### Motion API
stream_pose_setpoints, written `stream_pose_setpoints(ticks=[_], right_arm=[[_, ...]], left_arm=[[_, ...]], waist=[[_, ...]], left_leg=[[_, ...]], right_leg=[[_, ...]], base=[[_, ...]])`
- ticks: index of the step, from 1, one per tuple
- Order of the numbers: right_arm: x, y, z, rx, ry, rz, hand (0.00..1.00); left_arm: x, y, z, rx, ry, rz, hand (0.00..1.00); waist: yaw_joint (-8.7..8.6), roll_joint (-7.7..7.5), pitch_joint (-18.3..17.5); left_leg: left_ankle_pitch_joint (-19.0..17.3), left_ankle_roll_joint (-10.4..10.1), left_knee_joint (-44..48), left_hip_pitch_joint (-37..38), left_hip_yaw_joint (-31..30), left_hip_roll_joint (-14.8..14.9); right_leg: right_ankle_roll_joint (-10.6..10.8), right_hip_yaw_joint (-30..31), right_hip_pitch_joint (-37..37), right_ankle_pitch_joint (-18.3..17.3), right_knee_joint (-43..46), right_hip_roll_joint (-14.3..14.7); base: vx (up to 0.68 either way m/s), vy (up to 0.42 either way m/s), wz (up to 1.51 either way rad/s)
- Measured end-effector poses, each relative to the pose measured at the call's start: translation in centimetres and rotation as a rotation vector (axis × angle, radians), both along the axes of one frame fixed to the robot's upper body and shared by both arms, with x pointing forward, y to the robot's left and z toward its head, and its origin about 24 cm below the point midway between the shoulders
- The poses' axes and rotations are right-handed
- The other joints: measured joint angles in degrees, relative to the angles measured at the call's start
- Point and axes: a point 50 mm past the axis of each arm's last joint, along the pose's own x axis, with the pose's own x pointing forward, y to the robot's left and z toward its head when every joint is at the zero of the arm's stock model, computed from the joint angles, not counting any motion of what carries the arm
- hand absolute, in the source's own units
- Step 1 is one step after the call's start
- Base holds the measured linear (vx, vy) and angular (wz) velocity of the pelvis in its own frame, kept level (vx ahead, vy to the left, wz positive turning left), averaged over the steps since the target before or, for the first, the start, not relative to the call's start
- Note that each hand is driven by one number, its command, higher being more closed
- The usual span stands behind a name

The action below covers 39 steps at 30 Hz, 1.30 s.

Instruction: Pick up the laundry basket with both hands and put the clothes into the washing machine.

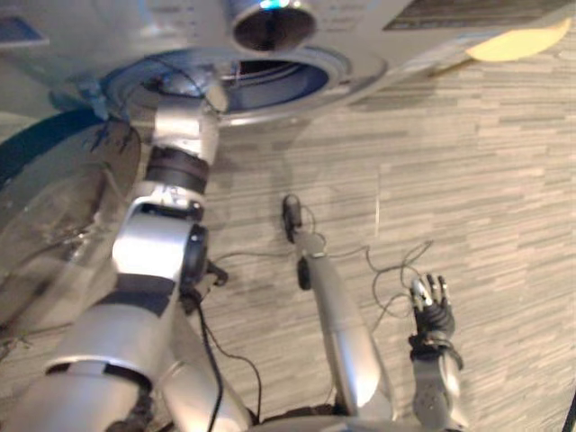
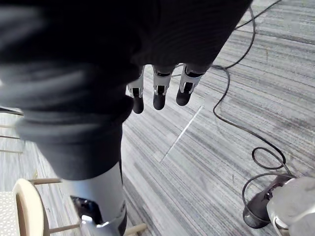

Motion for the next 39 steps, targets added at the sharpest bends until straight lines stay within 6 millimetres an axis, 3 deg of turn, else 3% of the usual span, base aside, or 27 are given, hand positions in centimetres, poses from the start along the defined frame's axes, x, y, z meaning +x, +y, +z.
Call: stream_pose_setpoints(ticks=[4, 6, 7, 10, 12, 13, 15, 16, 17, 21, 25, 27, 30, 35, 39], right_arm=[[0.0, 0.1, -0.1, 0.005, 0.001, -0.002, 0.0], [0.0, 0.4, -0.2, 0.014, 0.004, 0.0, 0.0], [-0.3, 0.4, -0.9, 0.019, 0.036, -0.003, 0.0], [-0.6, 0.7, -2.5, 0.041, 0.114, 0.007, 0.0], [-0.8, 1.2, -4.0, 0.057, 0.199, 0.021, 0.0], [-0.6, 1.3, -4.2, 0.062, 0.215, 0.026, 0.0], [-0.6, 1.7, -5.1, 0.068, 0.273, 0.039, 0.0], [-0.8, 1.7, -5.3, 0.067, 0.291, 0.044, 0.0], [-0.9, 2.0, -5.9, 0.077, 0.325, 0.055, 0.0], [-2.2, 1.7, -7.3, 0.078, 0.421, 0.059, 0.0], [-4.0, 1.6, -8.7, 0.089, 0.514, 0.06, 0.0], [-5.3, 1.2, -9.3, 0.087, 0.558, 0.053, 0.0], [-7.2, 0.9, -10.5, 0.079, 0.651, 0.066, 0.0], [-10.9, -0.1, -12.3, 0.088, 0.845, 0.07, 0.0], [-11.9, -0.1, -12.6, 0.111, 0.878, 0.077, 0.0]], left_arm=[[0.0, 0.8, -1.0, -0.007, 0.008, 0.059, 0.0], [0.5, 1.4, -3.5, 0.01, 0.077, 0.089, 0.0], [0.8, 0.7, -6.4, 0.021, 0.138, 0.076, 0.0], [1.0, -0.8, -11.5, -0.008, 0.26, 0.021, 0.0], [0.2, -3.3, -19.5, -0.028, 0.474, -0.057, 0.0], [-0.4, -4.0, -21.7, -0.024, 0.535, -0.081, 0.0], [-4.1, -7.5, -30.0, 0.013, 0.783, -0.192, 0.0], [-5.3, -8.3, -31.8, 0.031, 0.834, -0.22, 0.0], [-8.0, -9.2, -35.4, 0.069, 0.947, -0.272, 0.0], [-14.0, -9.0, -41.5, 0.114, 1.148, -0.356, 0.0], [-17.3, -7.7, -44.0, 0.178, 1.233, -0.402, 0.0], [-18.2, -7.4, -44.5, 0.225, 1.238, -0.433, 0.0], [-19.2, -5.4, -45.0, 0.29, 1.236, -0.43, 0.0], [-21.5, -1.3, -46.9, 0.288, 1.351, -0.393, 0.0], [-24.9, 1.5, -48.7, 0.296, 1.503, -0.334, 0.0]], waist=[[-0.33, 0.04, 0.0], [-0.73, 0.03, 0.0], [-0.5, 0.03, 0.0], [-0.18, 0.41, -0.7], [0.1, 1.22, -3.0], [0.17, 1.27, -3.0], [1.0, 2.51, -4.0], [1.35, 2.81, -4.4], [1.46, 3.26, -4.9], [2.9, 4.22, -7.6], [3.8, 5.23, -12.0], [4.63, 5.58, -14.1], [4.29, 6.09, -17.8], [4.37, 7.36, -22.2], [4.4, 6.94, -24.1]], left_leg=[[0.0, 0.0, -0.5, 0.9, 0.0, -0.1], [0.1, 0.0, -1.3, 3.2, 0.0, -0.5], [0.3, -0.3, -2.5, 5.4, 0.1, -1.4], [1.1, -0.4, -4.6, 8.0, -0.6, -3.1], [2.4, -0.1, -7.4, 10.0, -1.2, -6.2], [2.6, -0.1, -8.1, 11.1, -1.4, -7.1], [3.4, -0.1, -10.3, 14.9, -2.4, -10.0], [3.4, 0.0, -10.8, 15.7, -2.7, -10.6], [3.6, -0.1, -12.4, 18.6, -3.0, -12.4], [4.6, -0.3, -16.7, 26.0, -2.9, -15.8], [6.9, -0.7, -23.3, 32.7, -3.6, -19.3], [8.4, -1.1, -27.1, 35.7, -4.0, -20.9], [11.8, -2.0, -34.3, 39.8, -5.8, -23.5], [17.2, -2.2, -45.0, 46.5, -8.5, -26.0], [18.5, -2.3, -48.9, 50.2, -10.5, -27.4]], right_leg=[[0.0, -0.1, 0.8, 0.0, 0.0, -0.1], [0.0, -0.3, 2.8, 0.0, -0.1, -0.3], [0.1, -0.5, 4.5, -0.2, -0.2, -0.8], [-0.1, -1.6, 7.3, -0.8, -0.4, -2.0], [0.0, -2.2, 9.1, -2.5, 0.4, -4.4], [0.0, -2.5, 10.1, -2.9, 0.8, -5.1], [0.6, -3.4, 13.6, -4.9, 2.3, -7.4], [0.6, -3.7, 14.5, -5.3, 2.6, -8.0], [1.0, -4.2, 17.1, -6.4, 3.1, -9.3], [1.7, -5.0, 23.8, -7.5, 2.3, -12.0], [1.9, -7.3, 31.0, -7.5, -1.2, -14.1], [1.9, -8.9, 34.3, -7.5, -3.1, -15.0], [2.1, -12.1, 39.3, -7.7, -6.9, -16.0], [2.9, -16.1, 49.0, -3.4, -19.0, -14.3], [3.1, -18.5, 54.5, -2.0, -24.4, -13.4]], base=[[-0.01, 0.012, 0.01], [0.0, 0.029, 0.14], [0.0, 0.025, 0.16], [0.01, 0.028, 0.39], [0.03, 0.058, 0.66], [0.05, 0.072, 0.68], [0.05, 0.076, 0.68], [0.06, 0.077, 0.7], [0.04, 0.059, 0.56], [0.02, 0.024, 0.34], [0.04, -0.013, 0.36], [0.07, -0.027, 0.45], [0.1, -0.063, 0.52], [0.13, -0.041, 0.29], [0.11, -0.008, 0.19]])
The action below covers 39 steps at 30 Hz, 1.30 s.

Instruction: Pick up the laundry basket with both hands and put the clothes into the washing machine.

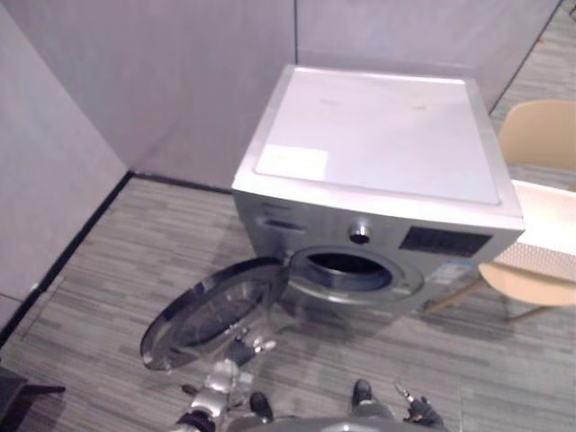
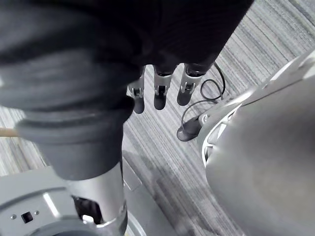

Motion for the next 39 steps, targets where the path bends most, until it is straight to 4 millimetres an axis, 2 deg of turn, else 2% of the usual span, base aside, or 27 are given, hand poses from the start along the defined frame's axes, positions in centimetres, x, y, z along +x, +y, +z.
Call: stream_pose_setpoints(ticks=[1, 4, 6, 11, 13, 14, 15, 17, 18, 19, 20, 21, 22, 23, 24, 25, 26, 27, 28, 31, 33, 34, 39], right_arm=[[-0.1, 0.1, -0.1, 0.003, 0.006, 0.007, 0.0], [-0.4, 0.4, -0.3, 0.018, 0.03, 0.054, 0.0], [-0.8, 0.5, -0.4, 0.02, 0.051, 0.071, 0.0], [-0.8, 1.2, -0.6, 0.03, 0.069, 0.136, 0.0], [-0.1, 1.5, -0.5, 0.031, 0.047, 0.198, 0.0], [0.0, 1.4, -0.4, 0.03, 0.042, 0.206, 0.0], [0.3, 1.3, -0.4, 0.027, 0.033, 0.203, 0.0], [0.4, 0.9, -0.3, 0.021, 0.023, 0.163, 0.0], [0.5, 0.4, -0.2, 0.004, 0.026, 0.147, 0.0], [0.7, 0.1, -0.1, -0.005, 0.028, 0.145, 0.0], [1.1, -0.1, 0.0, -0.016, 0.026, 0.144, 0.0], [1.6, 0.1, 0.0, -0.022, 0.025, 0.156, 0.0], [2.1, -0.3, 0.1, -0.034, 0.022, 0.158, 0.0], [2.8, -1.1, 0.4, -0.057, 0.011, 0.161, 0.0], [3.1, -1.9, 0.7, -0.079, -0.001, 0.151, 0.0], [3.2, -2.0, 0.8, -0.083, -0.003, 0.148, 0.0], [3.0, -2.1, 0.7, -0.083, 0.001, 0.142, 0.0], [2.8, -2.2, 0.7, -0.079, 0.001, 0.12, 0.0], [2.7, -2.2, 0.7, -0.07, -0.003, 0.094, 0.0], [2.1, -1.2, 0.3, -0.031, 0.01, 0.058, 0.0], [1.5, -0.7, 0.0, -0.011, 0.032, 0.055, 0.0], [1.1, -0.6, -0.1, -0.004, 0.044, 0.052, 0.0], [0.5, -0.6, -0.1, 0.004, 0.038, 0.075, 0.0]], left_arm=[[-0.5, 0.3, -0.2, 0.003, 0.02, 0.013, 0.0], [-4.4, 2.0, -1.4, 0.007, 0.133, 0.124, 0.0], [-5.6, 2.5, -1.7, -0.006, 0.157, 0.204, 0.0], [-7.8, 3.5, -1.9, -0.042, 0.178, 0.405, 0.0], [-7.9, 3.8, -1.8, -0.047, 0.152, 0.482, 0.0], [-7.6, 3.6, -1.7, -0.053, 0.137, 0.499, 0.0], [-7.3, 3.3, -1.5, -0.08, 0.104, 0.548, 0.0], [-5.5, 2.1, -0.5, -0.161, -0.001, 0.628, 0.0], [-4.0, 1.3, 0.4, -0.212, -0.079, 0.646, 0.0], [-3.4, 0.9, 0.9, -0.243, -0.119, 0.66, 0.0], [-2.3, 0.9, 2.3, -0.29, -0.208, 0.683, 0.0], [-0.7, 1.2, 4.0, -0.332, -0.317, 0.698, 0.0], [0.0, 1.3, 4.9, -0.347, -0.369, 0.7, 0.0], [0.9, 1.7, 6.5, -0.367, -0.462, 0.694, 0.0], [1.7, 2.2, 8.1, -0.396, -0.551, 0.71, 0.0], [2.1, 2.4, 8.9, -0.407, -0.598, 0.716, 0.0], [3.1, 2.8, 10.7, -0.437, -0.693, 0.715, 0.0], [4.2, 2.8, 12.5, -0.465, -0.779, 0.69, 0.0], [4.8, 2.9, 13.7, -0.471, -0.834, 0.671, 0.0], [6.1, 3.0, 16.0, -0.476, -0.935, 0.62, 0.0], [6.5, 3.2, 16.6, -0.468, -0.96, 0.6, 0.0], [6.5, 3.4, 16.8, -0.441, -0.97, 0.583, 0.0], [7.1, 4.3, 17.8, -0.307, -1.007, 0.506, 0.0]], waist=[[0.0, -0.12, -0.3], [0.36, -0.96, -1.8], [1.32, -1.0, -1.8], [2.24, -1.0, -1.4], [3.05, -0.81, -0.6], [3.04, -0.62, -0.5], [2.94, 0.23, -0.6], [3.05, 1.43, 0.5], [3.33, 2.3, 1.4], [3.59, 2.91, 1.7], [4.17, 3.04, 2.1], [4.71, 1.69, 2.9], [5.24, 2.21, 3.2], [6.23, 4.19, 3.2], [6.14, 5.76, 3.1], [5.86, 6.16, 3.0], [5.69, 6.39, 2.8], [5.02, 6.46, 2.7], [4.43, 6.59, 2.3], [3.77, 4.72, 1.2], [3.63, 2.85, 0.6], [3.75, 2.51, 0.4], [2.93, 3.27, -0.9]], left_leg=[[0.0, 0.0, -0.5, 0.8, -0.3, -0.1], [0.0, -0.1, -1.7, 3.3, -1.6, -0.3], [0.1, -0.1, -2.3, 4.8, -2.2, -0.5], [-0.1, -0.4, -1.7, 8.4, -2.7, 0.0], [-2.7, -1.4, 3.5, 5.9, -3.3, 2.0], [-3.5, -1.9, 5.3, 4.3, -4.1, 2.7], [-4.1, -1.9, 8.0, 1.1, -5.7, 3.7], [-3.6, -2.5, 8.9, -2.9, -9.4, 3.9], [-3.3, -2.9, 8.3, -4.9, -12.1, 3.3], [-3.0, -3.5, 7.3, -5.6, -12.9, 3.2], [-2.8, -3.7, 3.0, -4.8, -13.1, 2.5], [-3.4, -1.7, 8.7, -6.3, -10.9, 2.5], [-3.9, -1.0, 15.4, -8.1, -10.2, 3.3], [-5.7, 0.9, 26.6, -8.8, -8.3, 4.9], [-7.7, 1.2, 32.6, -6.9, -7.0, 6.2], [-8.3, 0.5, 33.8, -5.7, -6.9, 6.5], [-8.8, -0.3, 33.2, -3.3, -7.2, 7.1], [-10.2, -2.5, 29.3, -1.4, -7.2, 7.1], [-10.8, -2.7, 24.2, -0.3, -6.2, 6.0], [-10.5, -2.2, 7.3, 4.7, -7.3, 2.5], [-8.2, -2.1, 3.7, 5.8, -7.2, 0.9], [-7.8, -1.8, 2.5, 7.2, -6.8, 0.5], [-7.3, -1.4, -0.8, 10.3, -2.8, 0.1]], right_leg=[[0.0, -0.1, 0.4, 0.0, -0.3, 0.1], [-0.3, -0.6, 3.1, -0.2, -1.3, 0.4], [-0.4, -0.7, 4.3, -0.4, -1.2, 0.5], [-1.2, -0.6, 7.2, -2.8, 1.9, 0.3], [-0.7, -0.7, 6.9, -3.8, 2.8, 1.2], [-0.7, -0.8, 6.7, -3.8, 2.7, 1.7], [-0.8, -1.8, 6.0, -3.7, 2.3, 2.6], [-1.1, -4.6, 5.8, -3.6, 1.3, 3.6], [-1.3, -6.8, 5.2, -3.4, 1.6, 3.8], [-2.2, -7.2, 4.6, -3.4, 2.1, 4.0], [-4.0, -7.4, 3.6, -3.2, 1.7, 3.4], [-5.1, -9.5, 2.7, -2.3, 2.1, 1.9], [-5.3, -10.3, 1.8, -2.5, 3.2, 1.3], [-5.6, -11.6, 1.6, -2.6, 4.4, 1.2], [-5.5, -13.2, 2.4, -2.6, 4.5, 1.1], [-5.5, -13.9, 2.7, -2.6, 4.6, 0.9], [-5.0, -15.9, 3.1, -2.3, 5.1, 0.4], [-4.7, -18.0, 3.0, -2.0, 5.3, -0.2], [-4.2, -19.4, 3.2, -1.4, 4.7, -0.3], [-3.6, -21.6, 2.3, 0.4, 2.5, -0.5], [-3.5, -21.5, 1.9, 1.5, 2.6, -1.6], [-3.3, -20.9, 2.3, 1.7, 2.7, -1.7], [-3.5, -17.2, 2.0, 2.9, 1.8, -1.1]], base=[[0.07, -0.007, 0.08], [0.07, -0.009, 0.05], [0.0, 0.003, 0.03], [-0.06, 0.001, 0.06], [-0.2, -0.084, 0.02], [-0.23, -0.107, 0.27], [-0.18, -0.089, 0.57], [-0.13, -0.068, 0.87], [-0.09, -0.037, 0.87], [-0.12, -0.058, 1.07], [-0.12, -0.027, 0.93], [-0.12, -0.033, 0.85], [-0.1, -0.006, 0.58], [-0.05, -0.01, 0.53], [-0.02, 0.025, 0.6], [0.01, 0.087, 0.86], [-0.04, 0.173, 0.98], [-0.07, 0.214, 1.11], [-0.08, 0.173, 0.91], [-0.06, 0.109, 0.56], [-0.06, 0.118, 0.16], [-0.05, 0.072, -0.17], [-0.06, 0.002, -0.41]])
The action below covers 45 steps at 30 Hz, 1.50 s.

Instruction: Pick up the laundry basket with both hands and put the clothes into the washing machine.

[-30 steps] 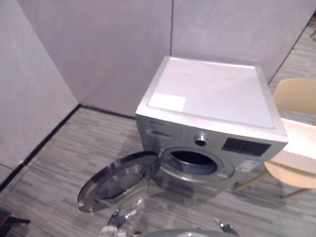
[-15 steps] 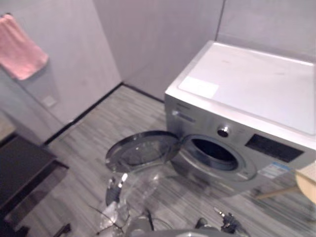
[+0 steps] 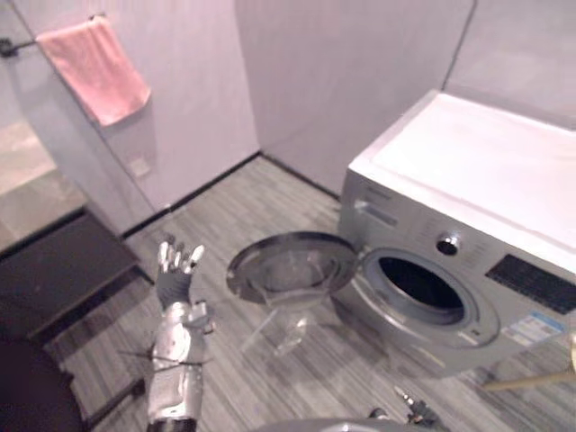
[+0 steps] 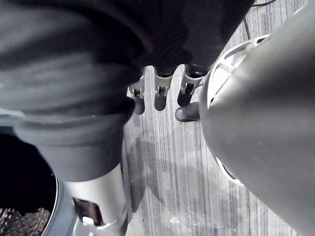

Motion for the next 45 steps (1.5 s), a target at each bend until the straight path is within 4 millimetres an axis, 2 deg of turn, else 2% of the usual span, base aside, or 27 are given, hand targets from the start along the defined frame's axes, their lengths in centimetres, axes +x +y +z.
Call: stream_pose_setpoints(ticks=[3, 5, 7, 9, 10, 12, 13, 14, 15, 16, 18, 19, 20, 21, 22, 26, 27, 29, 30, 32, 36, 37, 40, 42, 43, 44, 45], right_arm=[[-0.6, 0.1, -0.1, 0.007, 0.01, 0.008, 0.0], [-1.1, 0.1, -0.2, 0.016, 0.017, 0.022, 0.0], [-1.3, 0.0, -0.1, 0.012, 0.015, 0.039, 0.0], [-1.7, -0.2, -0.1, 0.013, 0.009, 0.038, 0.0], [-1.7, -0.2, -0.1, 0.012, 0.008, 0.036, 0.0], [-1.9, -0.4, 0.0, 0.014, 0.001, 0.002, 0.0], [-2.1, -0.4, 0.0, 0.016, 0.001, -0.003, 0.0], [-2.4, -0.5, -0.1, 0.027, -0.004, -0.032, 0.0], [-2.8, -0.4, -0.1, 0.033, -0.004, -0.062, 0.0], [-3.0, -0.4, -0.2, 0.036, -0.001, -0.071, 0.0], [-3.8, 0.0, -0.3, 0.053, 0.009, -0.102, 0.0], [-3.7, 0.2, -0.3, 0.059, 0.005, -0.114, 0.0], [-3.6, 0.5, -0.4, 0.072, -0.006, -0.141, 0.0], [-3.6, 0.6, -0.4, 0.075, -0.011, -0.147, 0.0], [-3.2, 1.2, -0.4, 0.093, -0.031, -0.161, 0.0], [-3.5, 3.0, -0.4, 0.142, -0.056, -0.169, 0.0], [-3.9, 3.2, -0.4, 0.145, -0.057, -0.175, 0.0], [-4.8, 3.1, -0.4, 0.142, -0.042, -0.188, 0.0], [-5.0, 2.9, -0.2, 0.133, -0.051, -0.189, 0.0], [-4.6, 2.6, 0.0, 0.119, -0.076, -0.184, 0.0], [-2.9, 2.0, 0.7, 0.093, -0.147, -0.158, 0.0], [-2.4, 1.9, 0.8, 0.089, -0.163, -0.154, 0.0], [-1.1, 1.6, 1.3, 0.063, -0.208, -0.094, 0.0], [-0.5, 1.5, 1.4, 0.049, -0.216, -0.083, 0.0], [-0.4, 1.5, 1.5, 0.045, -0.214, -0.082, 0.0], [-0.4, 1.4, 1.5, 0.036, -0.21, -0.075, 0.0], [-0.3, 1.3, 1.5, 0.032, -0.21, -0.07, 0.0]], left_arm=[[1.1, 1.3, -0.1, 0.057, 0.023, 0.028, 0.0], [1.6, 3.2, -0.8, 0.116, 0.083, 0.066, 0.0], [1.9, 5.2, -1.3, 0.172, 0.143, 0.098, 0.0], [2.9, 8.2, -1.2, 0.254, 0.229, 0.141, 0.0], [3.3, 9.0, -0.9, 0.277, 0.244, 0.15, 0.0], [5.1, 11.9, 1.2, 0.375, 0.279, 0.189, 0.0], [5.8, 12.6, 2.1, 0.391, 0.277, 0.203, 0.0], [7.3, 14.0, 4.2, 0.445, 0.278, 0.226, 0.0], [8.0, 15.6, 5.9, 0.474, 0.299, 0.262, 0.0], [8.3, 16.3, 6.7, 0.479, 0.307, 0.283, 0.0], [9.9, 17.2, 9.8, 0.512, 0.306, 0.308, 0.0], [10.3, 17.3, 10.6, 0.521, 0.305, 0.307, 0.0], [10.7, 17.5, 11.7, 0.519, 0.3, 0.299, 0.0], [10.8, 17.6, 12.0, 0.517, 0.298, 0.301, 0.0], [10.7, 18.0, 12.7, 0.5, 0.292, 0.309, 0.0], [11.6, 17.6, 13.8, 0.444, 0.257, 0.289, 0.0], [12.2, 16.9, 14.0, 0.447, 0.248, 0.264, 0.0], [13.5, 15.0, 14.4, 0.437, 0.219, 0.199, 0.0], [14.0, 14.1, 14.0, 0.423, 0.212, 0.168, 0.0], [14.8, 12.8, 14.6, 0.419, 0.164, 0.138, 0.0], [16.3, 9.1, 13.2, 0.323, 0.115, 0.042, 0.0], [16.3, 8.8, 13.0, 0.318, 0.111, 0.036, 0.0], [16.3, 6.9, 10.9, 0.272, 0.103, -0.016, 0.0], [15.4, 5.1, 7.1, 0.2, 0.139, -0.061, 0.0], [15.1, 4.5, 6.0, 0.175, 0.151, -0.075, 0.0], [14.4, 2.7, 3.4, 0.126, 0.192, -0.115, 0.0], [14.0, 1.8, 2.1, 0.11, 0.221, -0.14, 0.0]], waist=[[-0.07, -0.22, -0.3], [-0.64, -0.87, -0.3], [-0.72, -1.75, -0.6], [-1.58, -3.71, -0.4], [-1.59, -4.23, -0.3], [-1.8, -6.43, 0.5], [-1.82, -7.1, 0.9], [-1.84, -8.36, 2.0], [-2.96, -9.72, 2.8], [-3.21, -10.33, 3.2], [-3.63, -12.76, 4.6], [-3.85, -13.21, 4.9], [-4.88, -14.18, 5.2], [-5.04, -14.51, 5.3], [-5.09, -15.37, 6.1], [-6.07, -15.96, 6.9], [-6.06, -15.58, 7.2], [-5.65, -16.55, 7.6], [-5.25, -16.48, 8.0], [-4.09, -16.99, 8.9], [-1.19, -15.67, 10.1], [-0.95, -15.63, 10.2], [0.07, -15.49, 10.2], [0.22, -14.87, 10.3], [0.26, -14.66, 10.3], [0.5, -13.6, 10.2], [0.61, -12.85, 10.1]], left_leg=[[1.4, -0.2, -2.3, 0.1, 1.4, -0.2], [1.7, -0.3, -3.1, 0.2, 2.2, 0.1], [2.1, -0.8, -3.7, 0.1, 3.3, 0.2], [2.4, -1.0, -3.7, -1.4, 3.8, 0.5], [2.5, -1.1, -3.6, -2.0, 4.2, 0.6], [2.6, -1.2, -2.7, -4.7, 5.3, 1.2], [2.6, -1.2, -2.3, -5.7, 5.3, 1.3], [2.7, -1.3, -1.6, -6.6, 5.5, 1.3], [2.7, -1.3, -1.4, -7.0, 5.8, 1.6], [2.7, -1.3, -1.4, -7.1, 5.9, 1.8], [2.6, -1.4, -1.0, -8.6, 7.0, 2.9], [2.6, -1.4, -0.7, -9.4, 7.2, 3.2], [2.7, -1.4, -0.3, -10.7, 7.7, 3.4], [2.7, -1.4, -0.2, -11.0, 8.0, 3.5], [2.7, -1.4, 0.1, -11.7, 9.5, 4.4], [2.6, -1.4, 1.0, -15.1, 11.4, 7.7], [2.6, -1.5, 2.0, -16.9, 11.5, 8.6], [2.5, -1.5, 2.9, -18.6, 11.4, 9.0], [2.0, -1.8, 4.3, -19.9, 11.4, 9.6], [1.7, -2.2, 6.9, -21.6, 11.6, 10.4], [1.6, -2.2, 8.9, -22.7, 13.0, 11.0], [1.6, -2.2, 9.1, -22.7, 13.1, 11.0], [1.6, -2.2, 9.7, -22.1, 14.1, 10.8], [1.6, -2.2, 9.6, -20.2, 15.4, 9.8], [1.6, -2.2, 9.5, -19.5, 15.9, 9.5], [1.2, -1.5, 9.3, -18.3, 16.7, 9.0], [0.8, -0.7, 9.1, -17.7, 17.1, 8.8]], right_leg=[[-0.3, 1.3, -1.1, 1.4, -2.1, 1.0], [-0.5, 1.9, -1.4, 1.9, -3.3, 1.9], [-0.9, 2.8, -2.3, 2.3, -3.9, 2.7], [-1.1, 3.3, -3.8, 2.8, -4.8, 3.4], [-1.3, 3.6, -4.6, 2.9, -4.8, 3.6], [-2.1, 4.8, -7.6, 3.5, -4.7, 3.9], [-2.2, 4.9, -8.4, 3.6, -4.7, 3.9], [-2.7, 5.0, -9.6, 4.0, -4.7, 4.1], [-3.1, 5.5, -10.0, 4.3, -5.0, 4.6], [-3.1, 5.6, -10.0, 4.4, -5.2, 4.9], [-4.1, 6.9, -11.6, 5.9, -5.4, 5.8], [-4.2, 7.4, -12.4, 6.6, -5.4, 5.8], [-4.3, 8.6, -14.1, 7.6, -5.4, 6.0], [-4.4, 9.1, -14.6, 8.0, -5.5, 6.2], [-5.0, 10.5, -16.4, 10.2, -5.6, 6.9], [-4.9, 12.1, -20.9, 17.5, -5.6, 9.5], [-4.6, 12.0, -22.2, 19.1, -5.7, 9.9], [-4.4, 12.0, -23.1, 19.3, -5.7, 9.8], [-4.4, 11.9, -23.8, 19.3, -5.6, 9.9], [-4.9, 11.8, -24.1, 19.8, -5.6, 9.9], [-5.0, 10.3, -24.1, 19.9, -5.4, 9.6], [-5.0, 10.2, -24.1, 19.9, -5.4, 9.6], [-5.0, 10.2, -23.9, 19.8, -4.5, 9.0], [-5.0, 9.9, -22.2, 19.8, -4.3, 7.9], [-5.0, 9.8, -21.7, 19.8, -4.2, 7.6], [-5.0, 9.5, -20.6, 19.8, -4.1, 7.1], [-4.9, 9.4, -20.1, 19.8, -4.0, 6.9]], base=[[-0.03, -0.049, -0.26], [-0.01, -0.063, -0.22], [-0.01, -0.049, -0.28], [-0.01, -0.059, -0.18], [-0.02, -0.063, -0.28], [-0.02, -0.063, -0.27], [-0.02, -0.064, -0.14], [-0.03, -0.05, -0.12], [-0.01, -0.046, -0.12], [-0.03, -0.037, -0.17], [-0.05, -0.011, -0.26], [-0.06, 0.037, -0.25], [-0.02, 0.034, -0.16], [-0.03, 0.02, -0.44], [-0.05, 0.019, -0.53], [-0.05, 0.041, -0.4], [-0.05, 0.039, -0.09], [-0.03, 0.031, 0.06], [0.0, 0.0, 0.0], [0.0, -0.002, 0.06], [0.02, -0.001, 0.07], [0.03, 0.007, 0.02], [0.04, 0.029, 0.0], [0.03, 0.07, 0.11], [0.01, 0.079, 0.16], [0.0, 0.115, 0.12], [-0.02, 0.131, 0.09]])
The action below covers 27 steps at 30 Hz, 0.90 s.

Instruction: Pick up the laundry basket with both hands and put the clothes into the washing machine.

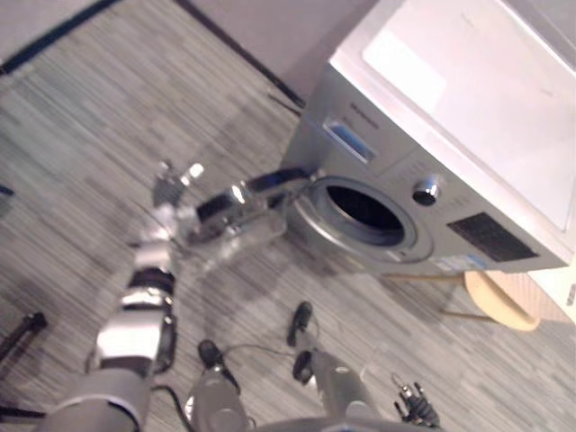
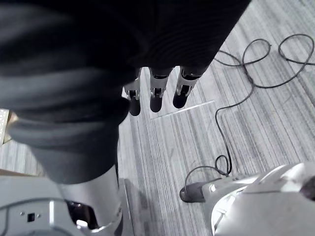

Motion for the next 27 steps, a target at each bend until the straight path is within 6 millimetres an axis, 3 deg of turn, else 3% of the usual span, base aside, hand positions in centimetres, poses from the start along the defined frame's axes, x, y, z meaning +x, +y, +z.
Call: stream_pose_setpoints(ticks=[2, 6, 10, 14, 16, 18, 19, 21, 27], right_arm=[[0.1, 0.0, 0.0, -0.006, 0.006, 0.009, 0.0], [0.2, 0.6, -0.1, 0.003, 0.024, 0.021, 0.0], [-0.4, 0.7, -0.3, 0.004, 0.042, 0.021, 0.0], [-0.6, -0.1, 0.0, -0.014, 0.033, -0.008, 0.0], [-1.4, -0.6, 0.1, -0.028, 0.043, -0.024, 0.0], [-2.6, -1.1, 0.0, -0.034, 0.068, -0.06, 0.0], [-2.9, -1.3, 0.0, -0.038, 0.074, -0.072, 0.0], [-4.0, -2.1, 0.0, -0.049, 0.097, -0.116, 0.0], [-5.3, -2.8, -0.2, -0.048, 0.13, -0.192, 0.0]], left_arm=[[-2.0, -4.0, -4.6, -0.035, 0.125, -0.118, 0.0], [-6.1, -10.0, -10.2, -0.063, 0.329, -0.302, 0.0], [-8.0, -13.0, -12.1, -0.064, 0.416, -0.401, 0.0], [-7.6, -15.4, -11.3, -0.031, 0.399, -0.503, 0.0], [-6.4, -17.0, -9.8, -0.035, 0.347, -0.547, 0.0], [-4.0, -18.0, -6.7, -0.029, 0.239, -0.565, 0.0], [-3.4, -18.1, -5.9, -0.029, 0.211, -0.564, 0.0], [-1.3, -18.0, -2.6, -0.102, 0.089, -0.512, 0.0], [-0.9, -16.7, -2.5, -0.316, 0.09, -0.385, 0.0]], waist=[[0.27, 1.98, -1.0], [-0.77, 1.97, -2.3], [-3.15, 2.05, -3.8], [-6.58, 4.21, -5.7], [-7.7, 5.33, -6.5], [-10.09, 5.34, -7.8], [-10.47, 5.39, -8.1], [-13.12, 5.5, -8.6], [-13.55, 6.25, -9.0]], left_leg=[[-1.1, 1.5, -2.1, 2.3, 2.4, -1.7], [-2.5, 2.9, -2.7, 4.9, 5.6, -4.4], [-3.1, 2.1, -2.7, 8.0, 10.5, -4.6], [-3.1, -0.1, -3.9, 12.1, 17.1, -4.3], [-2.9, -1.1, -5.0, 14.4, 20.4, -4.3], [-2.7, -2.1, -5.8, 16.1, 23.1, -4.4], [-2.7, -2.4, -5.9, 16.3, 23.7, -4.4], [-2.3, -3.2, -6.7, 17.2, 25.2, -4.3], [-2.0, -3.7, -7.2, 18.0, 26.5, -3.9]], right_leg=[[0.1, 0.3, 0.6, -0.1, 0.6, -1.2], [2.1, 2.5, 1.3, -1.7, 0.6, -3.4], [2.8, 5.5, 1.4, -4.3, 0.8, -2.4], [2.6, 11.3, 1.3, -6.2, 0.4, 0.3], [2.8, 13.9, 1.2, -7.3, 0.6, 1.8], [2.6, 16.6, 1.3, -9.1, 0.6, 3.1], [2.5, 17.1, 1.2, -9.4, 0.6, 3.4], [2.9, 18.5, 1.2, -10.3, 0.5, 4.4], [2.9, 19.9, 1.1, -10.3, 0.4, 5.7]], base=[[-0.02, 0.133, -0.04], [-0.03, 0.039, -0.23], [0.04, -0.063, -0.57], [0.12, -0.139, -0.84], [0.09, -0.121, -0.76], [0.06, -0.094, -0.62], [0.04, -0.064, -0.51], [0.02, -0.045, -0.4], [-0.03, 0.003, -0.13]])
